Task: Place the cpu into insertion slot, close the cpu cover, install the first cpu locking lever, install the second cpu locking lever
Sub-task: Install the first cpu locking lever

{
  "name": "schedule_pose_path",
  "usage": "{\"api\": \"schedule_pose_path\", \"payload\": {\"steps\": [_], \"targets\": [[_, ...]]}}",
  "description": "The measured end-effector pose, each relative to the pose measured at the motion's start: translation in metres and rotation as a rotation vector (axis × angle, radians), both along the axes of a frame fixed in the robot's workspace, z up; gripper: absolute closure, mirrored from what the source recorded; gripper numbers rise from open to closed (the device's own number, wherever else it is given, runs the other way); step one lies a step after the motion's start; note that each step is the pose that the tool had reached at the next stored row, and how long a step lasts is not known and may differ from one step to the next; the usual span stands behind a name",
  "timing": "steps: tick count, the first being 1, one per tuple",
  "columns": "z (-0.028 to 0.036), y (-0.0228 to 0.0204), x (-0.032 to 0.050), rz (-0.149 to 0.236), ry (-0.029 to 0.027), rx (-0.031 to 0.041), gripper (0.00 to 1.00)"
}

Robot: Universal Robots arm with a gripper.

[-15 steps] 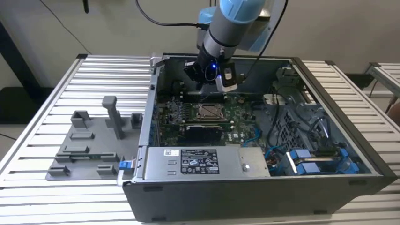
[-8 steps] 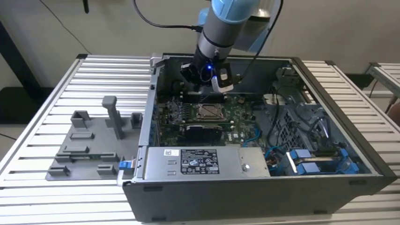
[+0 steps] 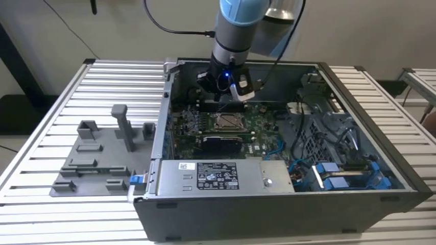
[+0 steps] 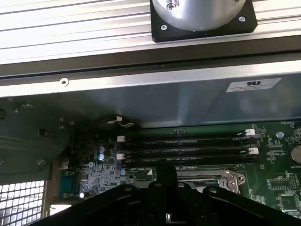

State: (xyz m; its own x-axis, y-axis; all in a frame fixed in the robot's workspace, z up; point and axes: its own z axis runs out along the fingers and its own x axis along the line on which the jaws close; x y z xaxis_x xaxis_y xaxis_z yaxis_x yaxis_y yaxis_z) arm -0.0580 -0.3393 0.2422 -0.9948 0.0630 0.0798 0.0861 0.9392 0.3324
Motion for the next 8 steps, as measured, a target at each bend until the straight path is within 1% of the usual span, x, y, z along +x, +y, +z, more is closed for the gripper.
{"api": "schedule_pose_path", "payload": {"steps": [1, 2, 3, 5, 6, 7, 8], "targets": [[-0.0009, 0.0, -0.0012, 0.001, -0.0081, 0.0008, 0.89], [-0.0021, 0.0001, -0.0021, 0.001, -0.0137, 0.001, 0.89], [-0.0032, 0.0, -0.0027, 0.001, -0.0181, 0.001, 0.89], [-0.005, 0.0, -0.0026, 0.001, -0.0199, 0.0014, 0.89], [-0.0062, 0.0001, -0.0027, 0.001, -0.0217, 0.0039, 0.89], [-0.0068, -0.0001, -0.0029, 0.001, -0.0238, 0.01, 0.89], [-0.0072, 0.0, -0.0031, 0.001, -0.0263, 0.0219, 0.89]]}}
